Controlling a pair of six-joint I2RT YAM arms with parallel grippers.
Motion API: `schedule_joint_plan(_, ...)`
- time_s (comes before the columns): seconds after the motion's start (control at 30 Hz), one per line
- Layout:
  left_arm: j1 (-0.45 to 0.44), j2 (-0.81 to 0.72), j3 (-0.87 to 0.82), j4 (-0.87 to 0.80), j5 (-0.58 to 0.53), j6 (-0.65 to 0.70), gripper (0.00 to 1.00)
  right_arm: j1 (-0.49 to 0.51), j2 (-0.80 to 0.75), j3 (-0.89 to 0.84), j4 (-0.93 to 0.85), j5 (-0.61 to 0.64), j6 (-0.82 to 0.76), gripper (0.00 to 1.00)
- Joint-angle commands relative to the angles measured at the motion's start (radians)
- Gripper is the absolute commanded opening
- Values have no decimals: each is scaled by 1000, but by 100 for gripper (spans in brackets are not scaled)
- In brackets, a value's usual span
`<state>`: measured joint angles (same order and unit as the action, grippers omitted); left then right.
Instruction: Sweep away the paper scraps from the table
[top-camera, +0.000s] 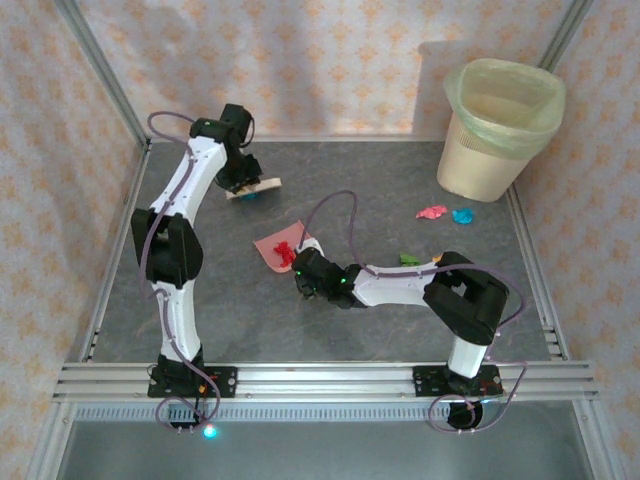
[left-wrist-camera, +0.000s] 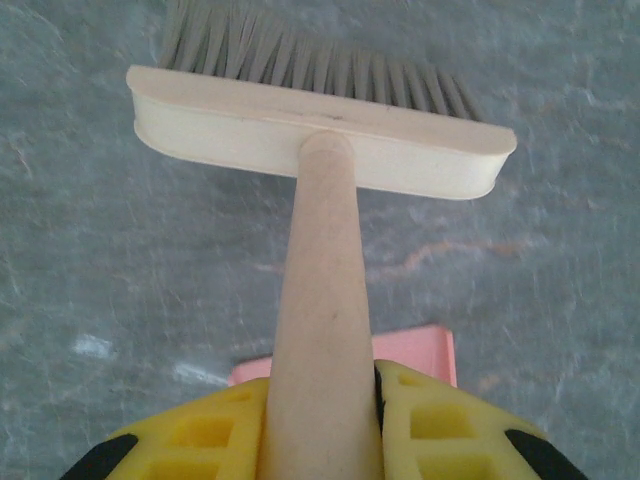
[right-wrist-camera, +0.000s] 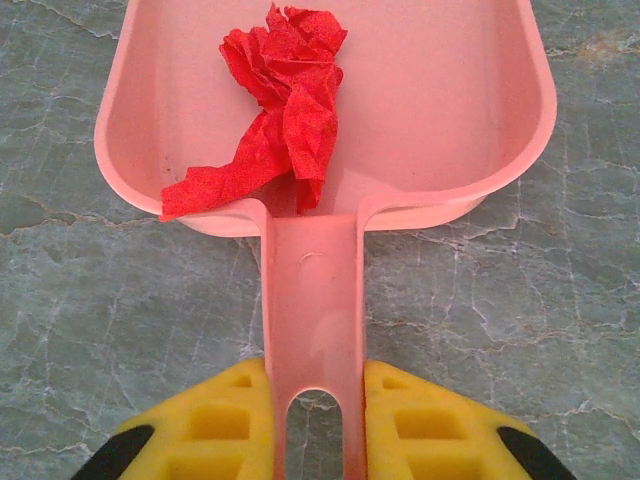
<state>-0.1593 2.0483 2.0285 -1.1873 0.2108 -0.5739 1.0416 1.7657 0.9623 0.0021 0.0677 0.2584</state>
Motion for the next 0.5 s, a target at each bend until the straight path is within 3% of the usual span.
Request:
schedule_joint_plan(0.0, -57, -102, -109, 27, 56, 5, 0, -3, 34, 6, -42, -34, 3, 0)
schedule_joint_plan(0.3, -131, -411, -424, 57, 90, -11, 0, -5, 41, 10, -51, -29, 7, 0)
schedule_joint_plan(0.47, -132, -554, -506, 44, 109, -17, 0, -5, 54, 20, -59, -37, 7, 0)
